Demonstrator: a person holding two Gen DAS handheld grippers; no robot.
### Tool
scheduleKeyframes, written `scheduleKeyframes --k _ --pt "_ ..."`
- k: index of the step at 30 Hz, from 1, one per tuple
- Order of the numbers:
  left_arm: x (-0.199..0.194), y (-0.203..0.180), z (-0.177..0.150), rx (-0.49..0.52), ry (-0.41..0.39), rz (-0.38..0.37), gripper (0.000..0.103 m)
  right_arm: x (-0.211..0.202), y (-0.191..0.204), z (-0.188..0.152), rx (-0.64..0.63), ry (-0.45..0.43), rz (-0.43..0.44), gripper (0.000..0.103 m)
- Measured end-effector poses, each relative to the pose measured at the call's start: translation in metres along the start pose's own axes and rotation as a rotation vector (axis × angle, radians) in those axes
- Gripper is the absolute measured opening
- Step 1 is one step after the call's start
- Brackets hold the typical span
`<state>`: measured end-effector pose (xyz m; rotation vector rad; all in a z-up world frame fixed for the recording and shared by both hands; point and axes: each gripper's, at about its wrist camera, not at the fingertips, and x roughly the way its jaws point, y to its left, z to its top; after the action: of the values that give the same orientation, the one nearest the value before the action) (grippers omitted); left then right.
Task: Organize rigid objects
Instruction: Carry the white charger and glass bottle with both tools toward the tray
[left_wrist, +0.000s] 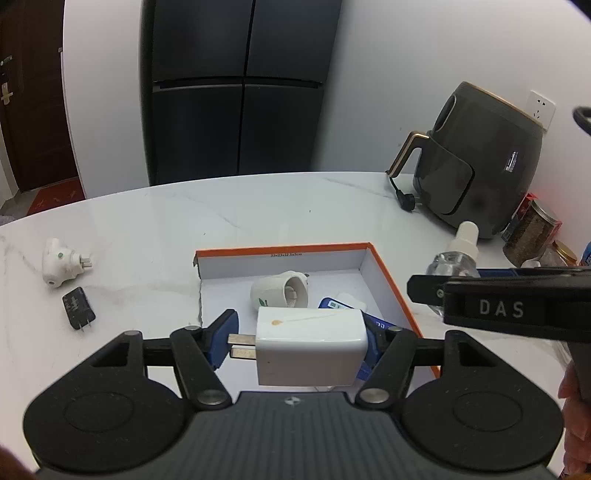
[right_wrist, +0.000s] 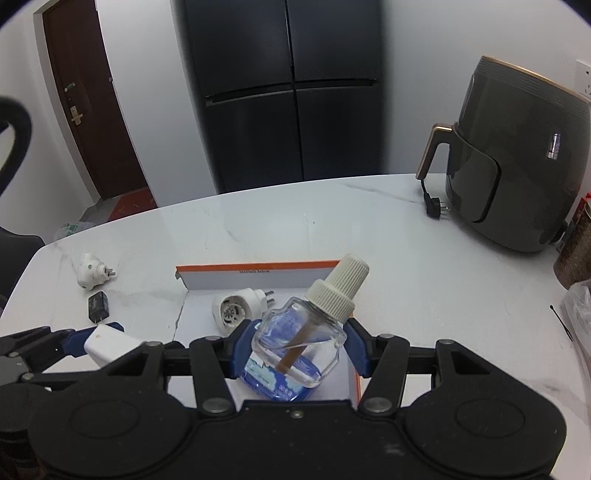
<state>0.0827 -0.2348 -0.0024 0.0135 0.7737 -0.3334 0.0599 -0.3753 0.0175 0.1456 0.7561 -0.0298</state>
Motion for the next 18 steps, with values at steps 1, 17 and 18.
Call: scheduleKeyframes --k 1,17,18 --pt "0.002 0.0 0.001 0.002 0.001 0.0 0.067 0.002 0.0 0.002 0.0 0.002 0.002 0.065" --pt "0.018 -0.003 0.014 0.006 -0.005 -0.007 0.067 0.026 0.003 0.018 -0.013 0.021 0.016 0.065" --pt "0.019 -0.002 0.014 0.005 -0.003 -0.008 0.067 0.028 0.003 0.018 -0.012 0.024 0.017 0.065"
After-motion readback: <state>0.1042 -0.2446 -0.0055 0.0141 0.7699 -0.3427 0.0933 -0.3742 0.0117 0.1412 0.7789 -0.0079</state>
